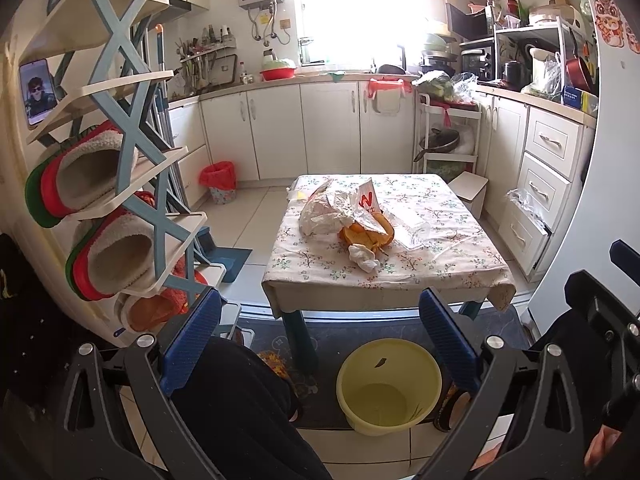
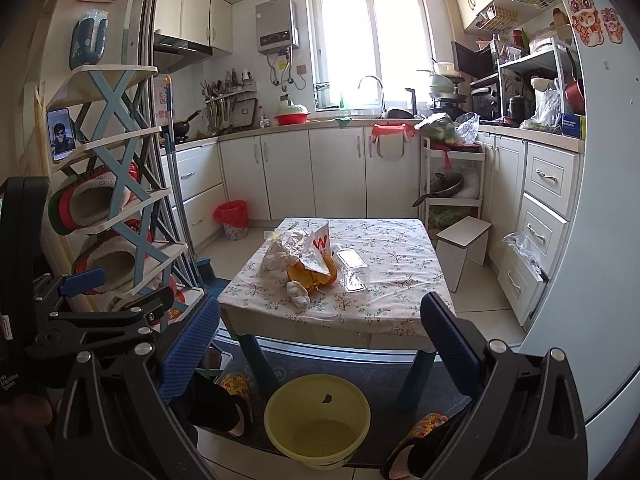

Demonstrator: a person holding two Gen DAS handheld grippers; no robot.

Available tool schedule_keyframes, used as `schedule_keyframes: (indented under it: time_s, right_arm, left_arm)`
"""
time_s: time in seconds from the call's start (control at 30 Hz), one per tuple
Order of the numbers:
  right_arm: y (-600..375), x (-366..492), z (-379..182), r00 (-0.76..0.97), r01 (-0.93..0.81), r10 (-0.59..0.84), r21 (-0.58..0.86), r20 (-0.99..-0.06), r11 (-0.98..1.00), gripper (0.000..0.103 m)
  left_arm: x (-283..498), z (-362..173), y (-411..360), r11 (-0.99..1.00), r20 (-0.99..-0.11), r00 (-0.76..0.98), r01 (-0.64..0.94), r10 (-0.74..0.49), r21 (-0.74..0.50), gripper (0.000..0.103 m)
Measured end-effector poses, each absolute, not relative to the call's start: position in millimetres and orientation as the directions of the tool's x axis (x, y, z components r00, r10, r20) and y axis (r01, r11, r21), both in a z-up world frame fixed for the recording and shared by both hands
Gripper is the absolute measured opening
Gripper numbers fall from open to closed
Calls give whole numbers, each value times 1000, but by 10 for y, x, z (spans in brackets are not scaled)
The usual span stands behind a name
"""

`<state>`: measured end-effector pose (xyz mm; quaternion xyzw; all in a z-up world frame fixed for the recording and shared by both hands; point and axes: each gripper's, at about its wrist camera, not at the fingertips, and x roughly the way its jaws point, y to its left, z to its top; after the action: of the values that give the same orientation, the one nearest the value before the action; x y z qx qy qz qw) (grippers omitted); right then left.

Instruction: Collect trash

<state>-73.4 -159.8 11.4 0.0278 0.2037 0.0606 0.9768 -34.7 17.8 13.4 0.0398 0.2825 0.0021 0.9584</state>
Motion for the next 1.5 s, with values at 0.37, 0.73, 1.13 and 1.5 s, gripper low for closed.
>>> schedule_keyframes:
  time_s: [0.37, 0.73, 1.13, 1.5]
  right_arm:
    - [-1582, -732, 112, 910, -108, 129, 73, -395, 991, 96]
    - [-1582, -730, 116, 910, -108, 128, 72, -395, 992, 96]
    - [-1615, -571, 109, 909, -109, 127, 68, -397, 992, 96]
    - [-1666, -99, -24, 894, -109, 122, 54, -430, 993, 96]
  left_arm:
    - [-355, 133, 171, 997, -542, 840, 19, 25, 76, 95]
    - [-346, 86, 147, 998, -553, 833, 26, 8, 54, 95]
    - [-203, -16, 157, 998, -580, 814, 32, 4, 51, 95]
    - [281, -199, 328, 1000, -619, 785, 5, 15, 31, 95]
